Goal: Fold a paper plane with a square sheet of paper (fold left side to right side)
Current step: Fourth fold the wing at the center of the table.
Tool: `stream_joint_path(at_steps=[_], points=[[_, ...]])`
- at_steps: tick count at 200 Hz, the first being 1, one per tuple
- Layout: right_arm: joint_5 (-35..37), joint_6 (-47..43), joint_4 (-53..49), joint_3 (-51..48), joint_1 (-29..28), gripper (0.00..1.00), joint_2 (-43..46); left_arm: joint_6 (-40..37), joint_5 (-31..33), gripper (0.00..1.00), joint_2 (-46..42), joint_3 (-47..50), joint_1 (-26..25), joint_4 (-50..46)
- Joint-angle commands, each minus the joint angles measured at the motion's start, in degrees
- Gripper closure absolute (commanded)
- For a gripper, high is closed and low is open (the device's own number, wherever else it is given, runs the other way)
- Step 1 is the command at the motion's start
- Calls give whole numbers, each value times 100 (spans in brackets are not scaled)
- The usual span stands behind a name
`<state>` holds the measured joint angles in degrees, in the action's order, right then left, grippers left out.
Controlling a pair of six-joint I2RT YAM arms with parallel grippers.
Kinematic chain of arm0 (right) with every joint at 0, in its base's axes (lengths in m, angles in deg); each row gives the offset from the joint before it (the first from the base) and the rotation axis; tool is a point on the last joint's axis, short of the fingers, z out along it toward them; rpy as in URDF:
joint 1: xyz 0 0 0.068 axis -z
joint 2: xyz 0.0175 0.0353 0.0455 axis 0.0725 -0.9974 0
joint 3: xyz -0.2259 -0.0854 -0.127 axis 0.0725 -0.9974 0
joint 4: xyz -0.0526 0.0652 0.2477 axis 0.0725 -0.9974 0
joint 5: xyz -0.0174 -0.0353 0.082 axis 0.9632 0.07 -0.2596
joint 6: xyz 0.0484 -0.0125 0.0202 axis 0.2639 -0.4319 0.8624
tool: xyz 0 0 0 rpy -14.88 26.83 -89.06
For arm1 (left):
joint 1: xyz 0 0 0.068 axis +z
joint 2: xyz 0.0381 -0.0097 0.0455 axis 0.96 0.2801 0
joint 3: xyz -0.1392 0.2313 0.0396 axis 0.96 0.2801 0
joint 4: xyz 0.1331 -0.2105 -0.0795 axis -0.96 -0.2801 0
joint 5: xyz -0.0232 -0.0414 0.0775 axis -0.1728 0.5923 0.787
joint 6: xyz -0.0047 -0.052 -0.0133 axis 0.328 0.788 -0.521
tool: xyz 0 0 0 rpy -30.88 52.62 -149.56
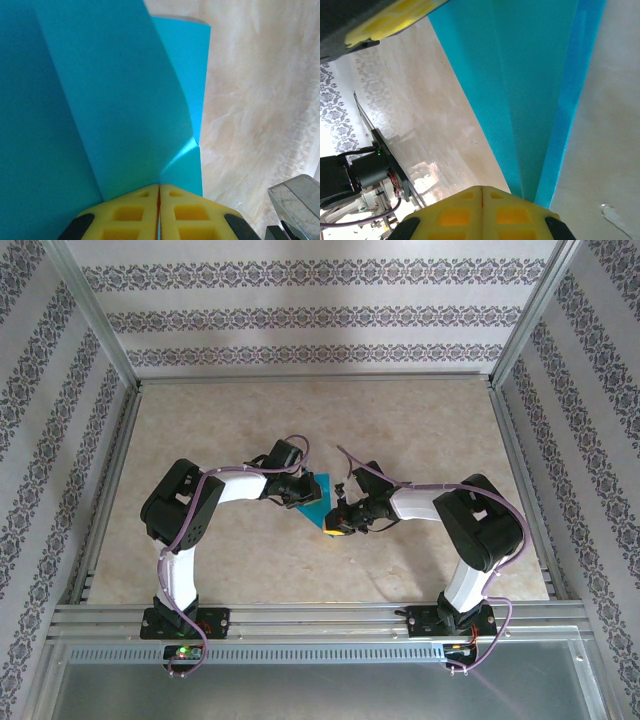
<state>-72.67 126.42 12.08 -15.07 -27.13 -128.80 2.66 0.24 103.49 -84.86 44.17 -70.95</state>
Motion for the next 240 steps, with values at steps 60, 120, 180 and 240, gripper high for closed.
stream_joint_path(at_steps=[60, 120, 180, 240], points=[[-13, -55, 159, -114, -64, 100, -208, -148, 288, 90, 320, 21, 0, -512], [14, -37, 195, -114, -66, 100, -243, -148, 283, 90, 329, 13, 3, -526], [23, -32, 232, -141, -70, 100, -287, -156, 281, 90, 329, -8, -3, -534], [84, -54, 227, -192, -62, 100, -309, -159, 309, 91, 337, -1, -1, -553]])
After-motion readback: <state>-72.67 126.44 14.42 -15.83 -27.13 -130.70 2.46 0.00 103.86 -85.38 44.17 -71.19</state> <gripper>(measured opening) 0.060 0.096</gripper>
